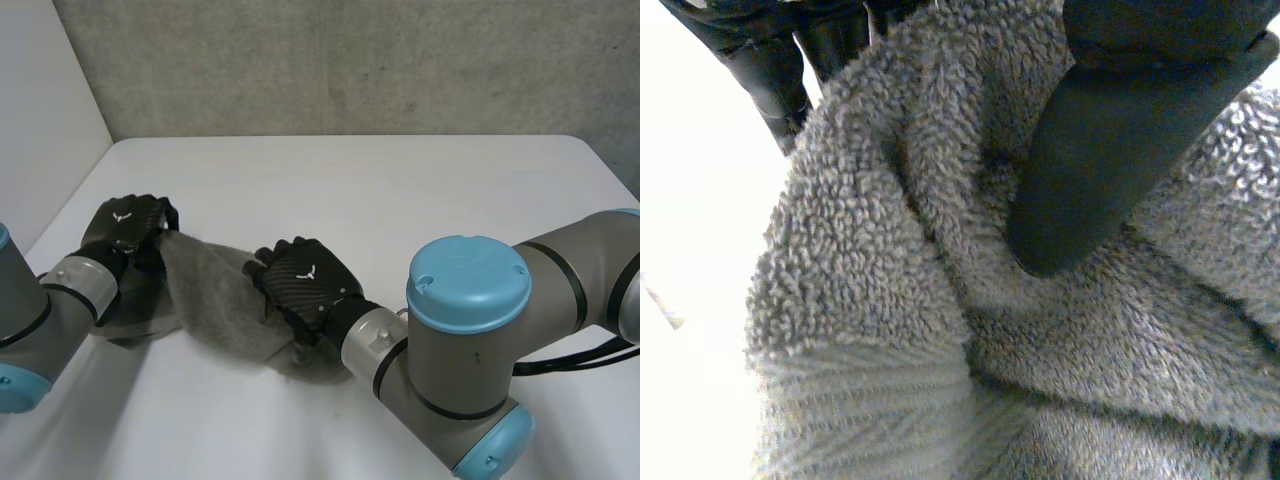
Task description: Fold the towel.
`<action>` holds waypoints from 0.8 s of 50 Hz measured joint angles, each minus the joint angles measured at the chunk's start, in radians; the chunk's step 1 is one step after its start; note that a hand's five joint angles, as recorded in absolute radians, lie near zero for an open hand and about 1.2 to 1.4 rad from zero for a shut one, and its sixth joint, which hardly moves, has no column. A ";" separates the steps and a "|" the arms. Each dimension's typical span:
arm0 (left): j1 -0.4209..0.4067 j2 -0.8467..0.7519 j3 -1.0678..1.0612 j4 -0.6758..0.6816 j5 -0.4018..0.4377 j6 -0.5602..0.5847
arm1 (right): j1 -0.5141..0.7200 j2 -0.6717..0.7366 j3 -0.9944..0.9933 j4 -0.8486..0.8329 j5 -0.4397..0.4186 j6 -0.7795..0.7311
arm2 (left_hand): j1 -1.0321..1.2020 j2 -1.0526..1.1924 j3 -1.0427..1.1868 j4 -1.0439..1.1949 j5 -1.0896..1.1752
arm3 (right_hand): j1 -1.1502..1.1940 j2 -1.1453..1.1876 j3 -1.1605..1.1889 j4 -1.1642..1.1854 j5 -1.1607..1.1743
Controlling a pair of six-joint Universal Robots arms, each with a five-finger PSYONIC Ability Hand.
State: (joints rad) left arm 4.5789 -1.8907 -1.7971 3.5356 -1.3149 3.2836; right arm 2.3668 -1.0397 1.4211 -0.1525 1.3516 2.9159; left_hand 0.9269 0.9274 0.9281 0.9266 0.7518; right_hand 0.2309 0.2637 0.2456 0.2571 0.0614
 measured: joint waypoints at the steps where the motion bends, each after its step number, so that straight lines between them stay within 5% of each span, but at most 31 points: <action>1: -0.001 0.004 0.000 0.000 0.000 0.000 | -0.001 -0.001 0.001 0.005 -0.001 -0.001 | -0.028 -0.029 -0.030 -0.025 -0.025 | 0.000 0.000 0.000 0.000 0.000; 19: 0.010 0.025 -0.007 0.000 0.000 0.005 | -0.105 0.031 -0.010 0.046 0.059 0.020 | -0.216 -0.219 -0.219 -0.218 -0.220 | 0.000 0.000 0.000 0.000 0.000; 37: 0.009 0.003 -0.012 0.005 0.001 0.012 | -0.142 0.213 -0.220 0.188 0.065 0.360 | -0.216 -0.220 -0.219 -0.219 -0.221 | 0.014 0.004 0.008 0.005 0.010; 40: 0.009 -0.005 -0.012 0.005 0.001 0.023 | -0.140 0.244 -0.253 0.215 0.059 0.382 | -0.208 -0.207 -0.208 -0.207 -0.205 | 0.203 0.162 0.173 0.163 0.198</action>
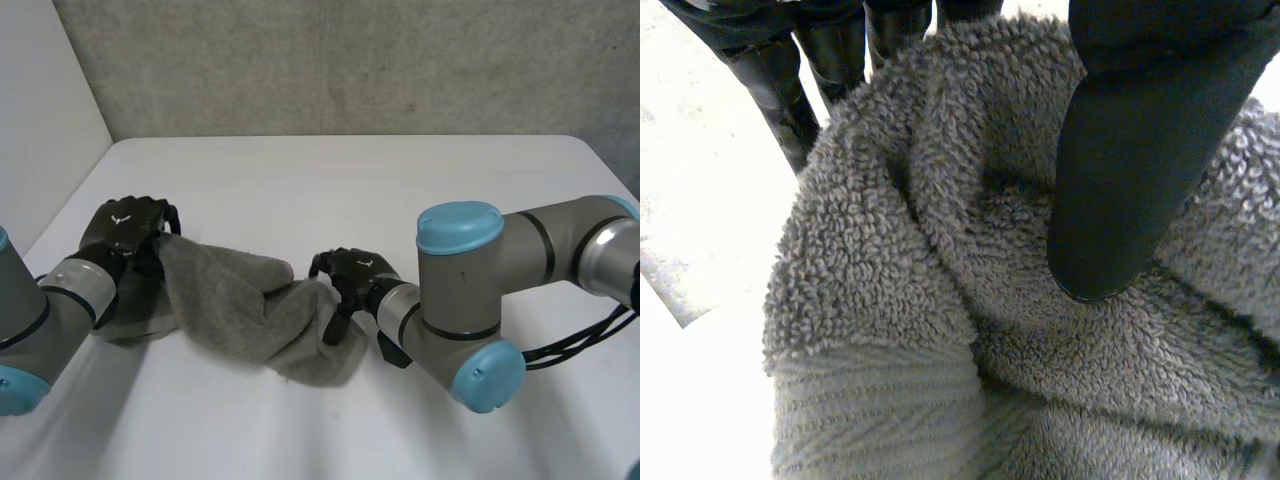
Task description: Fold the towel.
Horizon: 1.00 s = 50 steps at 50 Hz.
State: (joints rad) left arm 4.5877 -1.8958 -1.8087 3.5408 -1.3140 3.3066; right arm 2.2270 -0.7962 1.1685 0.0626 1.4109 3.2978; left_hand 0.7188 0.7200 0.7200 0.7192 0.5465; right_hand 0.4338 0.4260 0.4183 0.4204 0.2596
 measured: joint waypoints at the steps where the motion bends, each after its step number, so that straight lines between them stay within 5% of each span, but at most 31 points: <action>1: 0.000 -0.004 0.000 0.000 0.000 0.009 | 0.001 0.016 -0.019 0.012 -0.004 0.013 | 0.036 0.031 0.031 0.031 0.029 | 0.172 0.160 0.169 0.167 0.168; 6: -0.004 -0.021 0.007 0.000 -0.002 0.052 | 0.003 0.048 -0.066 0.034 -0.014 0.044 | 0.196 0.195 0.195 0.197 0.193 | 0.704 0.699 0.696 0.706 0.690; 11: -0.009 -0.039 0.032 0.005 -0.003 0.099 | -0.004 0.047 -0.120 0.035 -0.016 0.050 | 0.369 0.380 0.378 0.382 0.368 | 0.870 0.857 0.877 0.901 0.867; 22: -0.049 -0.091 0.293 0.024 -0.080 0.114 | -0.074 -0.075 -0.368 -0.049 0.060 -0.130 | 0.446 0.494 0.492 0.495 0.462 | 0.872 0.860 0.900 0.918 0.874; 33: -0.122 -0.031 0.365 0.043 -0.146 -0.027 | -0.086 -0.194 -0.303 -0.203 0.039 -0.461 | 0.450 0.496 0.494 0.497 0.463 | 0.874 0.860 0.901 0.918 0.874; 50: -0.236 -0.066 0.012 -0.063 -0.137 0.004 | -0.199 -0.089 -0.044 0.165 -0.009 -0.870 | 0.450 0.497 0.495 0.499 0.468 | 0.874 0.860 0.907 0.918 0.885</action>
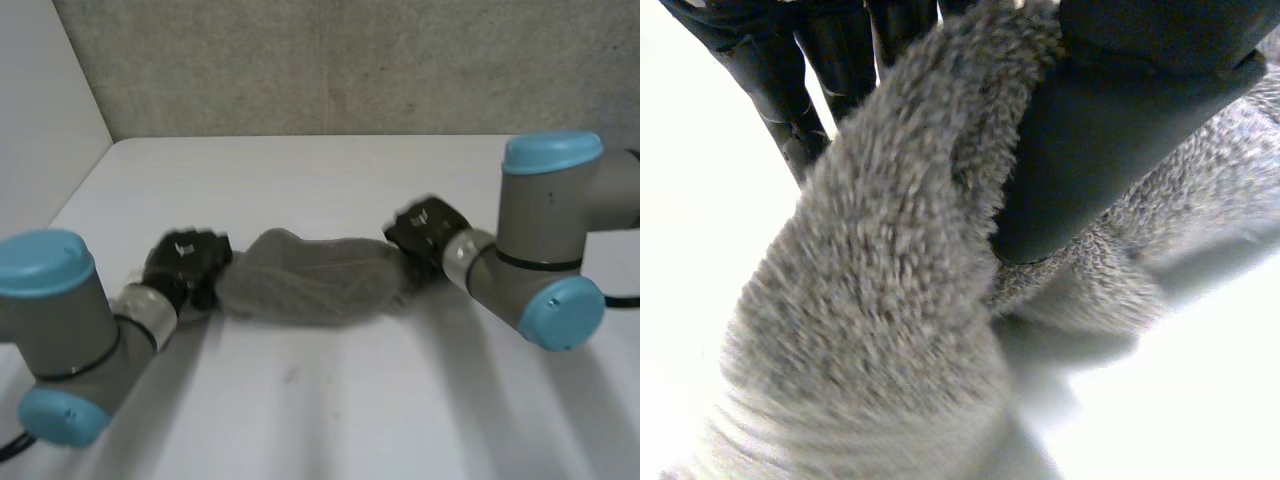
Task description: Fold the towel.
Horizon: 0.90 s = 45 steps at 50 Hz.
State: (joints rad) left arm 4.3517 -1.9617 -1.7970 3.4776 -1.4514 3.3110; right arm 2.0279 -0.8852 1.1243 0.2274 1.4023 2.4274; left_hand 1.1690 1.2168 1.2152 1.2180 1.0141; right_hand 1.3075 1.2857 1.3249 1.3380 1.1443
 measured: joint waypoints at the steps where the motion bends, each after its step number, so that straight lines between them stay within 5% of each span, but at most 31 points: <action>1: -0.005 0.001 -0.014 -0.009 0.000 0.002 | -0.011 0.003 0.011 0.012 -0.001 -0.016 | 0.000 0.000 0.000 0.000 0.000 | 0.000 0.000 0.000 0.000 0.000; 12: -0.150 0.089 -0.133 -0.172 0.001 0.008 | -0.165 -0.134 0.246 0.100 -0.070 -0.165 | 0.000 0.000 0.000 0.001 0.000 | 0.000 0.000 0.008 0.000 0.000; 16: -0.209 0.121 -0.144 -0.249 0.001 0.008 | -0.194 -0.226 0.334 0.136 -0.129 -0.234 | -0.129 -0.179 -0.177 -0.170 -0.137 | -0.002 -0.002 0.006 -0.003 -0.002; 19: -0.237 0.132 -0.136 -0.316 -0.003 0.012 | -0.218 -0.269 0.373 0.160 -0.158 -0.294 | -0.542 -0.610 -0.592 -0.596 -0.572 | -0.450 -0.452 -0.417 -0.428 -0.443; 23: -0.248 0.135 -0.106 -0.387 -0.015 0.015 | -0.245 -0.298 0.387 0.163 -0.172 -0.318 | -0.740 -0.799 -0.798 -0.799 -0.775 | -1.003 -0.986 -1.012 -1.021 -1.051; 38: -0.065 0.139 0.058 -0.411 -0.040 -0.019 | -0.293 -0.286 0.267 0.088 -0.237 0.154 | -0.797 -0.850 -0.849 -0.851 -0.828 | -1.078 -1.029 -1.080 -1.081 -1.083; 45: -0.019 0.122 0.123 -0.405 -0.036 -0.051 | -0.281 -0.243 0.222 0.082 -0.255 0.237 | -0.794 -0.841 -0.839 -0.846 -0.810 | -1.080 -1.029 -1.080 -1.081 -1.083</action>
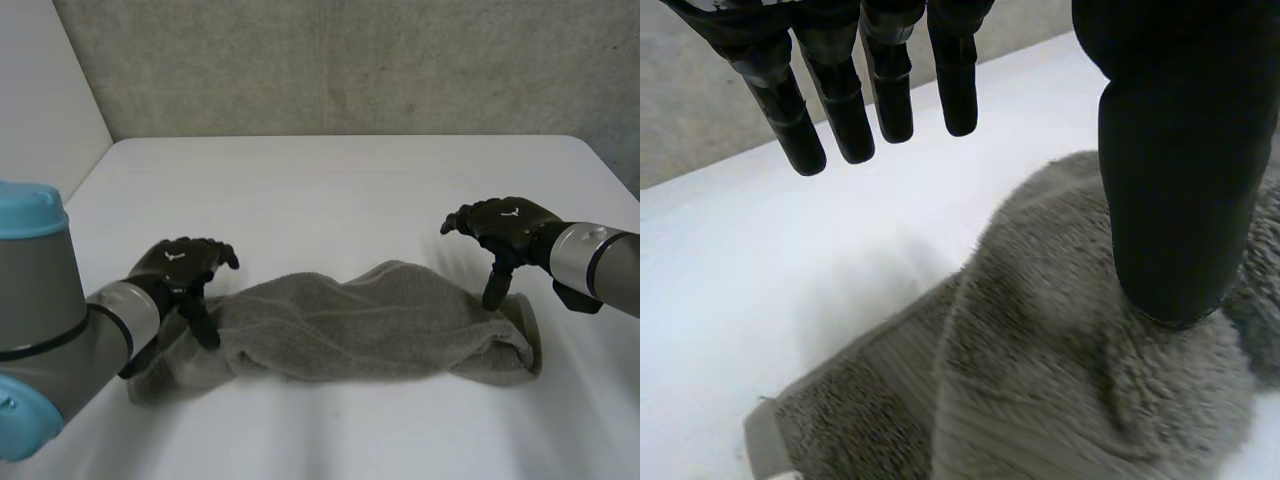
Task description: Fold the towel.
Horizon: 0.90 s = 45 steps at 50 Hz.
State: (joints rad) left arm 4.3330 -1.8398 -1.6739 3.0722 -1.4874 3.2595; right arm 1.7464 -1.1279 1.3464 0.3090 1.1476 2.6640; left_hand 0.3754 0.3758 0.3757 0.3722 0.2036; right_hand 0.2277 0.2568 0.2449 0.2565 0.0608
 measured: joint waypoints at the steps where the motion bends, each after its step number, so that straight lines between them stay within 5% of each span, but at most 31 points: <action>1: 0.004 -0.009 0.011 0.002 0.000 -0.003 | 0.004 0.015 -0.014 0.001 0.001 0.009 | 0.000 0.004 0.004 0.006 0.004 | 0.000 0.000 0.000 0.000 0.000; 35: -0.004 -0.313 0.242 -0.007 0.005 0.004 | 0.094 0.329 -0.315 0.086 0.014 0.085 | 0.144 0.145 0.145 0.148 0.139 | 0.036 0.008 0.019 0.012 0.029; 41: -0.026 -0.339 0.263 -0.022 0.006 0.005 | 0.112 0.363 -0.324 0.087 0.016 0.083 | 0.316 0.315 0.315 0.319 0.311 | 0.250 0.209 0.231 0.220 0.254; 45: -0.036 -0.354 0.279 -0.038 0.007 0.006 | 0.119 0.371 -0.329 0.086 0.022 0.082 | 0.526 0.528 0.528 0.532 0.514 | 0.683 0.659 0.663 0.652 0.669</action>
State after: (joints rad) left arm 4.2971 -2.1941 -1.3949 3.0338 -1.4808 3.2653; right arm 1.8651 -0.7565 1.0170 0.3948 1.1693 2.7461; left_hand 0.9015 0.9040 0.9037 0.9046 0.7180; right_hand 0.9106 0.9162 0.9082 0.9081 0.7303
